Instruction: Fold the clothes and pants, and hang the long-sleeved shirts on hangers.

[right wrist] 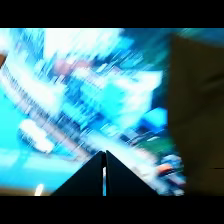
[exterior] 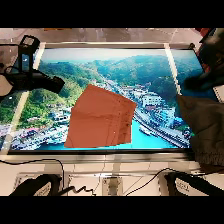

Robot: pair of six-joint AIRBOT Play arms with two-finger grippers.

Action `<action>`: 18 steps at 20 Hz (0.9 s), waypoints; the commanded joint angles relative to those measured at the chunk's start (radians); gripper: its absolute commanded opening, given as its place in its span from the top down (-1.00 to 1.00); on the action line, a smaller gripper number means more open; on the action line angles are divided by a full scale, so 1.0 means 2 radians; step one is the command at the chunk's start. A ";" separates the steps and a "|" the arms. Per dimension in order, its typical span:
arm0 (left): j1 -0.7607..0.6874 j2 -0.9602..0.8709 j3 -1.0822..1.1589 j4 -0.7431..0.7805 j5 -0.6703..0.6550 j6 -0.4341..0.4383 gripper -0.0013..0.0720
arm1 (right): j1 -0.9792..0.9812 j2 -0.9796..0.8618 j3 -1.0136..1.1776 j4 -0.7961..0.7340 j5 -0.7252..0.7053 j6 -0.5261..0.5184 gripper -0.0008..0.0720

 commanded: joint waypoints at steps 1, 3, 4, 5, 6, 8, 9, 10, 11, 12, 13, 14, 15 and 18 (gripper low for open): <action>0.000 0.000 0.000 -0.001 -0.008 -0.002 -0.95 | 0.000 -0.002 -0.181 0.208 0.011 -0.114 0.93; 0.000 0.000 0.000 0.000 -0.027 -0.008 -0.95 | 0.000 -0.001 -0.280 0.307 -0.022 -0.164 0.93; 0.000 0.000 -0.001 0.000 -0.030 -0.021 -0.94 | 0.000 -0.002 -0.324 0.330 -0.063 -0.164 0.93; 0.000 0.000 -0.004 0.001 -0.030 -0.035 -0.94 | 0.000 -0.002 -0.362 0.339 -0.111 -0.164 0.81; 0.000 0.000 -0.007 0.000 -0.030 -0.044 -0.93 | 0.000 -0.002 -0.392 0.339 -0.151 -0.163 0.42; 0.003 -0.002 -0.014 0.010 -0.050 -0.045 -0.75 | 0.000 -0.002 -0.443 0.351 -0.213 -0.151 -0.12; 0.009 -0.004 -0.019 0.014 -0.064 -0.045 -0.64 | 0.000 -0.002 -0.462 0.369 -0.226 -0.149 -0.12; 0.020 -0.004 -0.028 0.013 -0.076 -0.045 -0.64 | 0.000 -0.002 -0.475 0.389 -0.234 -0.150 -0.12; 0.032 -0.004 -0.037 0.013 -0.089 -0.045 -0.64 | 0.001 -0.004 -0.483 0.405 -0.243 -0.150 -0.18; 0.046 -0.003 -0.050 0.012 -0.104 -0.044 -0.62 | 0.004 -0.010 -0.484 0.416 -0.251 -0.149 -0.18; 0.060 -0.003 -0.065 0.011 -0.122 -0.039 -0.62 | 0.009 -0.018 -0.483 0.427 -0.259 -0.149 -0.17; 0.073 -0.003 -0.082 0.011 -0.140 -0.033 -0.62 | 0.018 -0.027 -0.483 0.442 -0.265 -0.147 -0.15; 0.087 -0.003 -0.102 0.009 -0.158 -0.024 -0.62 | 0.030 -0.039 -0.483 0.457 -0.270 -0.147 -0.15; 0.129 -0.002 -0.159 -0.035 -0.188 0.015 -0.62 | 0.073 -0.073 -0.483 0.471 -0.281 -0.147 -0.15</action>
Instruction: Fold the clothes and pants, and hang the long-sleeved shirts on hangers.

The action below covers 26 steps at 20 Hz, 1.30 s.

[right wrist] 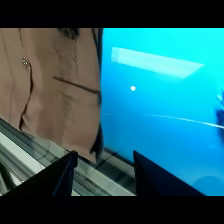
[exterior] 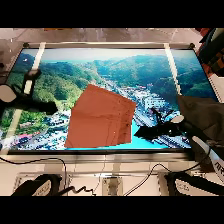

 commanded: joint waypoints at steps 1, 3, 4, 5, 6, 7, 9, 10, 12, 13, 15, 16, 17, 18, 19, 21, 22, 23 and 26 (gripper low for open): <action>0.049 0.002 -0.065 -0.059 -0.041 0.046 -0.62 | 0.039 -0.034 -0.005 0.031 -0.024 0.000 -0.15; 0.072 0.002 -0.097 -0.101 -0.038 0.077 -0.62 | 0.043 -0.044 -0.005 0.034 -0.022 0.000 -0.15; 0.083 0.002 -0.114 -0.114 -0.034 0.091 -0.62 | 0.043 -0.048 -0.005 0.038 -0.023 0.000 -0.15; 0.095 0.001 -0.131 -0.124 -0.030 0.106 -0.62 | 0.043 -0.051 -0.005 0.046 -0.022 0.000 -0.15; 0.106 0.001 -0.148 -0.132 -0.028 0.119 -0.62 | 0.043 -0.051 -0.005 0.057 -0.023 -0.001 -0.14; 0.117 0.001 -0.167 -0.141 -0.028 0.133 -0.62 | 0.043 -0.051 -0.005 0.068 -0.025 -0.004 -0.08; 0.135 0.001 -0.205 -0.157 -0.023 0.162 -0.62 | 0.043 -0.051 -0.005 0.067 -0.033 -0.004 0.37; 0.140 0.001 -0.224 -0.159 -0.014 0.172 -0.62 | 0.043 -0.051 -0.005 0.068 -0.034 -0.004 0.42; 0.148 0.001 -0.259 -0.159 0.006 0.187 -0.62 | 0.050 -0.051 -0.005 0.076 -0.036 -0.004 0.42; 0.150 0.001 -0.272 -0.161 0.015 0.190 -0.62 | 0.056 -0.051 -0.004 0.077 -0.040 -0.004 0.43; 0.150 0.001 -0.289 -0.171 0.018 0.202 -0.62 | 0.061 -0.051 0.001 0.077 -0.039 -0.014 0.63; 0.150 -0.001 -0.296 -0.171 0.023 0.202 -0.62 | 0.061 -0.051 0.007 0.077 -0.034 -0.024 0.92; 0.150 -0.001 -0.303 -0.171 0.031 0.205 -0.62 | 0.061 -0.050 0.013 0.077 -0.034 -0.031 0.93; 0.150 -0.001 -0.311 -0.172 0.041 0.206 -0.62 | 0.061 -0.048 0.020 0.077 -0.034 -0.038 0.93; 0.150 -0.001 -0.318 -0.172 0.047 0.206 -0.61 | 0.061 -0.048 0.027 0.077 -0.035 -0.043 0.93; 0.150 -0.001 -0.334 -0.172 0.059 0.210 -0.60 | 0.061 -0.048 0.043 0.077 -0.037 -0.044 0.93; 0.150 -0.001 -0.341 -0.173 0.072 0.210 -0.25 | 0.061 -0.048 0.051 0.077 -0.039 -0.044 0.93; 0.150 -0.001 -0.348 -0.181 0.093 0.210 0.07 | 0.061 -0.048 0.056 0.076 -0.040 -0.045 0.93; 0.150 -0.001 -0.352 -0.241 0.165 0.210 0.15 | 0.061 -0.048 0.064 0.078 -0.039 -0.055 0.93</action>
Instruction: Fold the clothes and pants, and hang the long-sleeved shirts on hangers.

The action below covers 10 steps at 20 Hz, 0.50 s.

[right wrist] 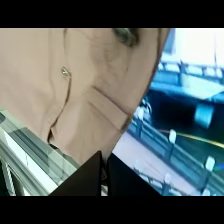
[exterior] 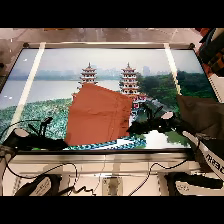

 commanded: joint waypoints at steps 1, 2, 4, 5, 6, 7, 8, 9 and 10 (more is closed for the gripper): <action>0.000 0.000 -0.010 -0.069 0.096 0.002 0.15 | 0.001 0.001 0.010 0.000 0.000 -0.010 0.93; 0.000 0.000 -0.010 -0.090 0.114 0.002 0.16 | 0.001 0.001 0.010 -0.002 0.000 -0.010 0.93; 0.000 0.000 -0.010 -0.113 0.129 0.002 0.65 | 0.001 0.001 0.010 -0.002 0.001 -0.010 0.93; 0.000 0.000 -0.010 -0.113 0.129 0.002 0.86 | 0.001 0.001 0.010 -0.001 0.003 -0.010 0.93; 0.000 0.000 -0.009 -0.114 0.122 0.002 0.90 | 0.001 0.001 0.010 -0.001 0.006 -0.010 0.93; 0.000 0.001 -0.008 -0.117 0.109 0.002 0.90 | 0.001 0.003 0.010 -0.002 0.010 -0.011 0.93; 0.000 0.003 -0.002 -0.119 0.091 0.006 0.90 | 0.001 0.008 0.010 -0.003 0.014 -0.012 0.93; 0.000 0.006 0.008 -0.121 0.067 0.018 0.90 | 0.001 0.017 0.010 -0.003 0.019 -0.021 0.93; 0.000 0.014 0.023 -0.130 0.040 0.031 0.90 | 0.001 0.030 0.010 -0.004 0.022 -0.025 0.93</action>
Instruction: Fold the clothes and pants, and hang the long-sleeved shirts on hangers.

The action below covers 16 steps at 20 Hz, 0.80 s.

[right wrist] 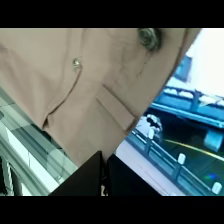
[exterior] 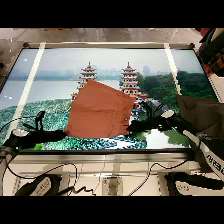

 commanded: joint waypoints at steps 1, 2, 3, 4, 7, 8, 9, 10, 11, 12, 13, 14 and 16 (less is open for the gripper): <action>0.000 0.019 0.039 -0.035 -0.069 0.029 0.90 | 0.001 0.035 0.001 -0.001 0.012 -0.010 0.93; 0.000 0.035 0.064 -0.048 -0.086 0.031 0.90 | 0.001 0.058 0.001 -0.001 0.013 -0.010 0.93; 0.001 0.057 0.093 -0.061 -0.095 0.031 0.90 | 0.001 0.085 0.005 -0.001 0.018 -0.010 0.93; 0.001 0.080 0.121 -0.075 -0.098 0.031 0.90 | 0.001 0.112 0.014 -0.001 0.028 -0.009 0.93; 0.001 0.164 0.212 -0.109 -0.094 0.031 0.90 | 0.001 0.195 0.074 0.000 0.057 -0.005 0.93; 0.001 0.190 0.238 -0.110 -0.084 0.031 0.90 | 0.001 0.220 0.100 0.000 0.058 0.000 0.93; 0.001 0.220 0.260 -0.110 -0.065 0.031 0.90 | 0.001 0.241 0.126 -0.001 0.058 0.010 0.93; 0.001 0.248 0.273 -0.110 -0.039 0.031 0.90 | 0.001 0.260 0.154 -0.001 0.054 0.024 0.93; 0.001 0.278 0.279 -0.110 -0.003 0.031 0.90 | 0.001 0.274 0.180 0.000 0.052 0.040 0.93; 0.001 0.310 0.279 -0.110 0.037 0.031 0.90 | 0.001 0.286 0.208 0.000 0.048 0.057 0.93; 0.001 0.335 0.279 -0.110 0.068 0.031 0.90 | 0.001 0.296 0.231 0.000 0.043 0.073 0.93; 0.001 0.360 0.279 -0.110 0.095 0.031 0.90 | 0.001 0.304 0.254 0.000 0.039 0.093 0.93; 0.001 0.400 0.279 -0.110 0.138 0.031 0.90 | 0.001 0.318 0.287 0.000 0.031 0.127 0.93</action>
